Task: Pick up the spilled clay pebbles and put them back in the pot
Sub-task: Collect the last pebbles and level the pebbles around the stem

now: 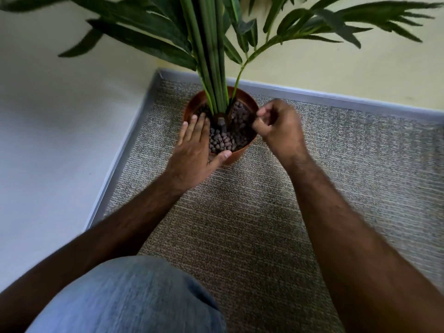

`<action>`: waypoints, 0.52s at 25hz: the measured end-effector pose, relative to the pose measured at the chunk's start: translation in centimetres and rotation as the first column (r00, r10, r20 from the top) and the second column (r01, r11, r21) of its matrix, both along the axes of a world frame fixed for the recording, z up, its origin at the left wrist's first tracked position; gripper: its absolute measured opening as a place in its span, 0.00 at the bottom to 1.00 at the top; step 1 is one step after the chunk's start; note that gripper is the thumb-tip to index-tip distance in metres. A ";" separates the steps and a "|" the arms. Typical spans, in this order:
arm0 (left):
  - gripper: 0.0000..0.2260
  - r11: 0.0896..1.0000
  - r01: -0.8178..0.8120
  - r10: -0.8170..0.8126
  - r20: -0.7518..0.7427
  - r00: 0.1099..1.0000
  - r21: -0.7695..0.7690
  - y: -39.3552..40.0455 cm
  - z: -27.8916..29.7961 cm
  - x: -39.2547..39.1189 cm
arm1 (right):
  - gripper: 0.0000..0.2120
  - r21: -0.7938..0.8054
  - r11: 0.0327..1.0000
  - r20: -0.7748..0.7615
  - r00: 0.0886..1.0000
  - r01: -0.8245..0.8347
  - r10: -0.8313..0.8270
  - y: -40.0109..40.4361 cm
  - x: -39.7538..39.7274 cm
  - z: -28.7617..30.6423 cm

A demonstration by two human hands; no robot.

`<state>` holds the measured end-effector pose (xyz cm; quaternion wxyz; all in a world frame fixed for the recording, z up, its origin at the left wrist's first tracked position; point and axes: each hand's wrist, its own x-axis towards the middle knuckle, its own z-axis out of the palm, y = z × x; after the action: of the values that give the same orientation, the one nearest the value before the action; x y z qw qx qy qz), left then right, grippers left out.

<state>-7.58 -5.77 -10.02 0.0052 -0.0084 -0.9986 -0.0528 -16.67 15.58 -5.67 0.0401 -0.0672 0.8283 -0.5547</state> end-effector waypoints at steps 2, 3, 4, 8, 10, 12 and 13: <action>0.48 1.000 0.002 -0.002 0.010 1.000 -0.010 0.2 -0.2 0.2 | 0.08 0.120 0.986 -0.074 0.990 -0.112 0.122 -2.1 0.8 0.9; 0.48 1.000 0.004 -0.004 0.012 1.000 -0.009 0.3 -0.3 0.3 | 0.08 0.195 0.966 -0.079 0.979 -0.171 0.190 -2.7 1.0 0.8; 0.48 1.000 0.005 -0.005 0.012 1.000 0.000 0.3 -0.2 0.3 | 0.09 0.274 0.934 -0.064 0.965 -0.229 0.255 -3.0 1.2 0.7; 0.49 0.999 0.032 -0.032 0.007 0.999 0.015 0.0 -0.2 0.4 | 0.10 0.520 0.820 -0.037 0.953 -0.239 0.302 -2.4 1.8 -0.8; 0.50 0.999 0.033 -0.033 0.000 0.999 0.014 0.0 -0.4 0.5 | 0.13 0.561 0.810 -0.113 0.954 -0.168 0.276 -1.7 2.6 -1.8; 0.50 0.999 0.026 -0.026 0.006 1.000 0.042 -0.1 -0.6 0.3 | 0.18 0.608 0.775 -0.161 0.930 -0.171 0.331 -1.0 3.4 -2.8; 0.50 0.999 0.020 -0.020 0.004 1.000 0.043 0.0 -0.5 0.3 | 0.21 0.629 0.754 -0.166 0.916 -0.187 0.366 -0.8 3.8 -3.2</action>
<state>-7.27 -5.74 -10.53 0.0027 -0.0182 -0.9971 -0.0745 -12.83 14.80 -8.86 0.0245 -0.2514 0.9385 -0.2354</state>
